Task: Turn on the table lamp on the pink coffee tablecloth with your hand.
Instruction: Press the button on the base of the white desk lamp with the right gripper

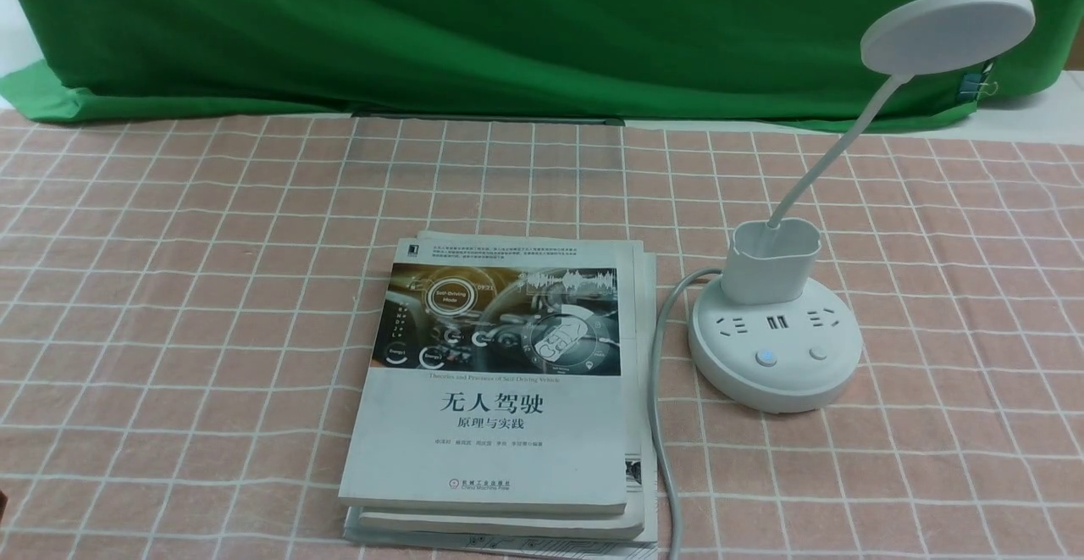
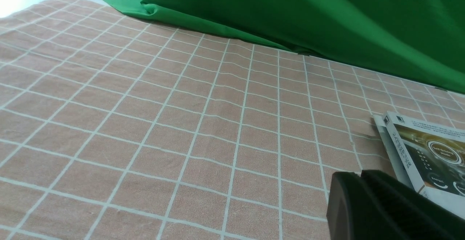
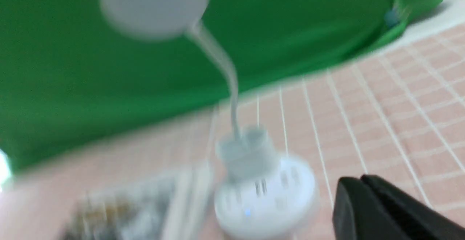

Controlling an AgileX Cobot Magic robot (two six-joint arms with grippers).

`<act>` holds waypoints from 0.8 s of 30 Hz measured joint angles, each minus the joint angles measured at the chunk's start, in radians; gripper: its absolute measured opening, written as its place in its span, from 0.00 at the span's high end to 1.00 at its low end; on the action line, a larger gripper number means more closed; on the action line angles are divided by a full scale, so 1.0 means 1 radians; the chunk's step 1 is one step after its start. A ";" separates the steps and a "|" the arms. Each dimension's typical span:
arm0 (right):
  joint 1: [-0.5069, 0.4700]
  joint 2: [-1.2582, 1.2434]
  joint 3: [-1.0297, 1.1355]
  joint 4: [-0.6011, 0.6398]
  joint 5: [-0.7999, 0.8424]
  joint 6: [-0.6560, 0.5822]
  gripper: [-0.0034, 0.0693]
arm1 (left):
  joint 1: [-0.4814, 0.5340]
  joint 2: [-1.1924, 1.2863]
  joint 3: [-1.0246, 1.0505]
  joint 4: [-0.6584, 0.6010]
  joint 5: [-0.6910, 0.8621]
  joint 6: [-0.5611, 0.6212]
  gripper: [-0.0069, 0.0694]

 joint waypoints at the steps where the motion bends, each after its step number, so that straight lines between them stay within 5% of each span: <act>1: 0.021 0.079 -0.088 0.000 0.109 -0.063 0.91 | 0.000 0.000 0.000 0.000 0.000 0.000 0.88; 8: 0.090 0.592 -0.416 -0.010 0.466 -0.263 0.91 | 0.000 0.000 0.000 0.000 0.000 0.000 0.88; 24: 0.093 1.233 -0.624 0.032 0.326 -0.459 0.91 | 0.000 0.000 0.000 0.000 0.000 -0.001 0.88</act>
